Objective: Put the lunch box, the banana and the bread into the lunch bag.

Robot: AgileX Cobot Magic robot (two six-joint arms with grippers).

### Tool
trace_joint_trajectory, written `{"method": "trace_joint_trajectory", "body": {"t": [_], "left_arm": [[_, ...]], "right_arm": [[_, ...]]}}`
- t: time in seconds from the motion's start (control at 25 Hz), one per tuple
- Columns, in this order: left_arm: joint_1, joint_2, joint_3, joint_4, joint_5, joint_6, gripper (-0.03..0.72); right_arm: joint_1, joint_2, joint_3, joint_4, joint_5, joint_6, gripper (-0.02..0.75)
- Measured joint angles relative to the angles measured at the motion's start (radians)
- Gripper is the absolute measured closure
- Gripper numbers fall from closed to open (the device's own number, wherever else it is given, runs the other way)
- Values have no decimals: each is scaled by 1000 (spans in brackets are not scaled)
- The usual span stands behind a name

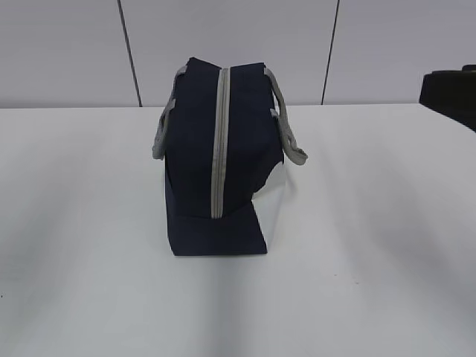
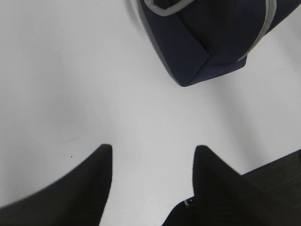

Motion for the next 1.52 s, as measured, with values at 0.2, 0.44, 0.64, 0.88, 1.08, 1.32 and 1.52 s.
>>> {"method": "trace_joint_trajectory", "body": {"t": [0.2, 0.44, 0.64, 0.88, 1.08, 1.32, 1.52], "left_arm": [[0, -248, 165, 51, -7, -72, 307], [0, -484, 293, 106, 14, -86, 309], [0, -615, 340, 132, 70, -105, 312], [0, -679, 348, 161, 77, -130, 317], [0, -680, 407, 194, 62, -198, 317], [0, -680, 415, 205, 48, -209, 318], [0, -680, 415, 205, 47, -209, 318]], "right_arm": [[0, -49, 42, 0, -2, 0, 312], [0, -82, 69, 0, -5, 2, 313], [0, -100, 86, 0, -22, 3, 313], [0, -104, 90, 0, -36, 3, 313], [0, -106, 90, 0, -40, 4, 313], [0, -106, 90, 0, -42, 6, 313], [0, -106, 90, 0, -39, 10, 313]]}}
